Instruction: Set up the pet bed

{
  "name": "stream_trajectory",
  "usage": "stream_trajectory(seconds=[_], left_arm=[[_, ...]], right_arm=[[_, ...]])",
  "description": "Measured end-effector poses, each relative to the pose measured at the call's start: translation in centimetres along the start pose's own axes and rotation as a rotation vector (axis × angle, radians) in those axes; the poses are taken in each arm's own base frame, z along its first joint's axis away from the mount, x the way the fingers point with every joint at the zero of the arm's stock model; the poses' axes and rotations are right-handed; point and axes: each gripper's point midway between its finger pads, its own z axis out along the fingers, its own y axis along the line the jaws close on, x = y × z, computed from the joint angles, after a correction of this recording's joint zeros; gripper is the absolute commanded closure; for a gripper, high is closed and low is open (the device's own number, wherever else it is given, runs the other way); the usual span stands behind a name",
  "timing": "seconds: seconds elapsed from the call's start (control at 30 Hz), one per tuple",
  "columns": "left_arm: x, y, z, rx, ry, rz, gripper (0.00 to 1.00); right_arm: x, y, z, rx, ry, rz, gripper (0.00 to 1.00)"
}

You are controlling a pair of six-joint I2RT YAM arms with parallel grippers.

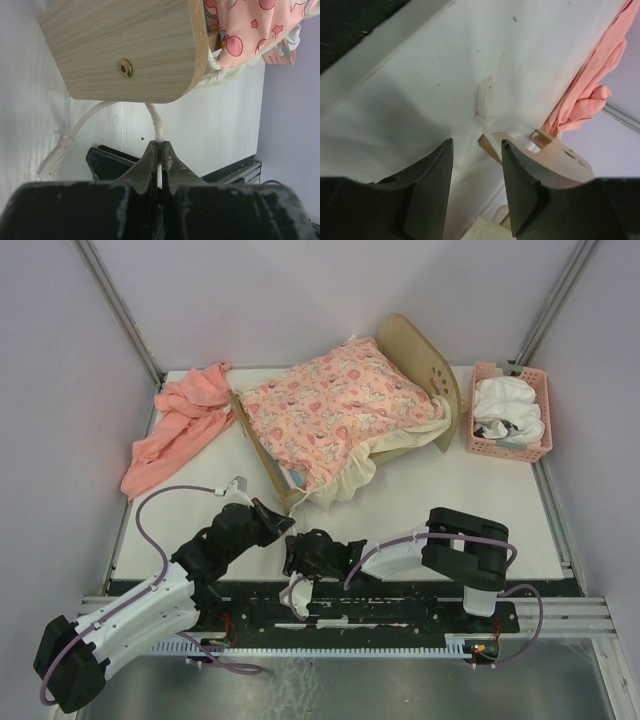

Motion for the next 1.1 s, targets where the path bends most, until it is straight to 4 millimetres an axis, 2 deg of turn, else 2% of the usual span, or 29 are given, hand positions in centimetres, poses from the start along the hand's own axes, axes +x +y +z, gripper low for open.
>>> stream_trajectory(seconds=[0.17,0.43,0.5,0.63,0.67,0.83,1.1], left_arm=[[0.1,0.0,0.0,0.002,0.004,0.0,0.97],[0.2,-0.1,0.0,0.007,0.014,-0.003,0.97],[0.2,-0.1,0.0,0.007,0.014,-0.003,0.97],[0.2,-0.1,0.0,0.007,0.015,-0.003,0.97],[0.2,-0.1,0.0,0.007,0.015,-0.002,0.97],[0.2,-0.1,0.0,0.007,0.015,0.0,0.97],[0.3,0.3,0.0,0.0,0.019,0.049,0.97]], right_arm=[[0.3,-1.6,1.0,-0.005,0.022,-0.067,0.48],[0.6,-1.5,2.2,-0.083,0.039,-0.137,0.5],[0.7,-1.6,2.4,-0.096,0.042,-0.143,0.61],[0.7,-0.8,2.5,-0.129,0.042,-0.134,0.96],[0.6,-0.7,2.5,-0.132,0.039,-0.123,0.98],[0.5,-0.4,2.2,-0.089,0.015,0.021,0.98],[1.2,1.4,-0.3,0.068,-0.009,0.427,0.98]])
